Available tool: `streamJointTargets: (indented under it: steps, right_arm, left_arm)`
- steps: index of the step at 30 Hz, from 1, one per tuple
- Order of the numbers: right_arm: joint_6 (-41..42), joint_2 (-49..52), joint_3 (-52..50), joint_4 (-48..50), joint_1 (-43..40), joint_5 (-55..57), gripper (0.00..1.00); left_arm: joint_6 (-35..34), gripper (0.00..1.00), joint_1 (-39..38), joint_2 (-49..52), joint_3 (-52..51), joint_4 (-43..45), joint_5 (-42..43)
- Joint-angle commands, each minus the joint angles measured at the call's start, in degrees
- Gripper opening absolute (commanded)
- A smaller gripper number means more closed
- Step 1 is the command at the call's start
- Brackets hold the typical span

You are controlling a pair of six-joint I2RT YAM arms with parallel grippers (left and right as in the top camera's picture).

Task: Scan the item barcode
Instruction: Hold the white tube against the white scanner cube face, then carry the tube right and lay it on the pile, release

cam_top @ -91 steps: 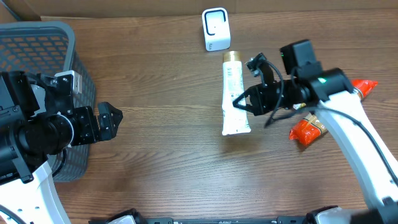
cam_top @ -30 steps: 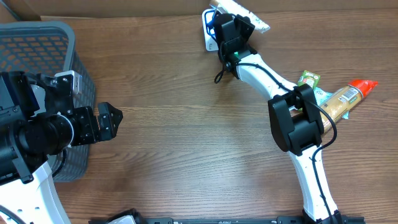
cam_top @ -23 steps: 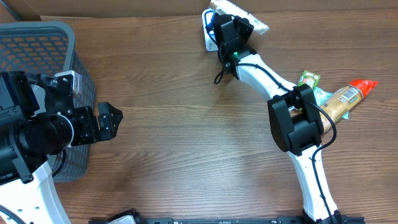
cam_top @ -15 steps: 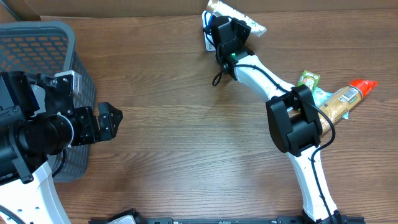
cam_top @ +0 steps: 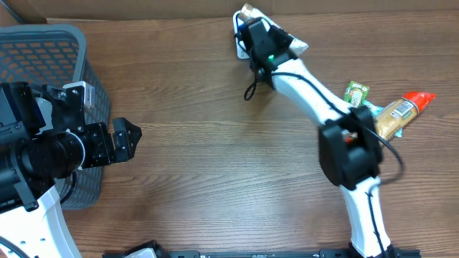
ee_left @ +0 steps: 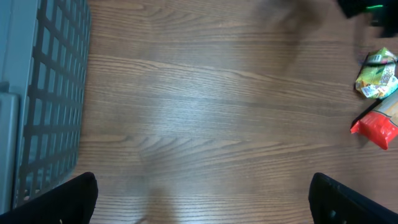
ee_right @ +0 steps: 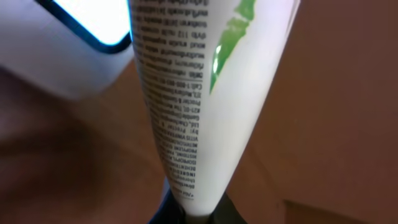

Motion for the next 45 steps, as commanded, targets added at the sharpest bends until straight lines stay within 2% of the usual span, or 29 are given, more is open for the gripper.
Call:
streamJointTargets:
  steps: [1, 4, 6, 9, 12, 17, 22, 27, 31, 34, 36, 43, 45]
  right_arm:
    - [27.2, -19.6, 2.0, -9.5, -1.4, -9.7, 0.04]
    - [46.7, -27.0, 2.0, -22.5, -5.3, -23.3, 0.04]
    - [55.9, -30.0, 2.0, -30.4, -9.1, -31.1, 0.04]
    - [64.0, -31.2, 1.9, -42.1, -15.9, -39.7, 0.04]
    - [67.5, -30.2, -0.5, -48.7, -21.4, -41.5, 0.04]
    - [66.6, -29.9, -12.4, -46.5, -26.9, -42.0, 0.04]
    - [59.5, -29.9, -24.8, -38.1, -30.1, -45.6, 0.04]
    - [59.3, -29.9, -28.3, -36.0, -33.5, -45.5, 0.04]
    - [59.3, -30.0, -28.0, -37.0, -35.5, -46.4, 0.26]
    - [56.6, -30.1, -28.0, -38.6, -35.9, -49.7, 0.55]
    - [56.1, -30.6, -27.7, -39.7, -35.9, -50.8, 0.66]
    - [46.6, -37.9, -23.6, -43.2, -35.9, -63.8, 0.68]
    - [44.1, -43.9, -21.6, -45.3, -35.9, -68.0, 0.74]
  left_arm:
    - [0.4, 1.00, 0.2, 0.2, 0.0, 0.1, 0.0]
    - [0.4, 1.00, 0.2, 0.2, 0.0, 0.0, 0.0]
    - [0.4, 1.00, 0.2, 0.2, 0.0, 0.1, 0.0]
    - [0.4, 1.00, 0.2, 0.2, 0.0, 0.0, 0.0]
    - [0.4, 1.00, 0.2, 0.2, 0.0, 0.0, 0.0]
    - [0.4, 1.00, 0.2, 0.2, 0.0, 0.1, 0.0]
    - [0.4, 1.00, 0.2, 0.2, 0.0, 0.1, 0.0]
    - [0.4, 1.00, 0.2, 0.2, 0.0, 0.0, 0.0]
    - [0.4, 1.00, 0.2, 0.2, 0.0, 0.0, 0.0]
    - [0.4, 1.00, 0.2, 0.2, 0.0, 0.1, 0.0]
    - [0.4, 0.99, 0.2, 0.2, 0.0, 0.0, 0.0]
    - [0.4, 1.00, 0.2, 0.2, 0.0, 0.0, 0.0]
    - [0.4, 0.99, 0.2, 0.2, 0.0, 0.0, 0.0]
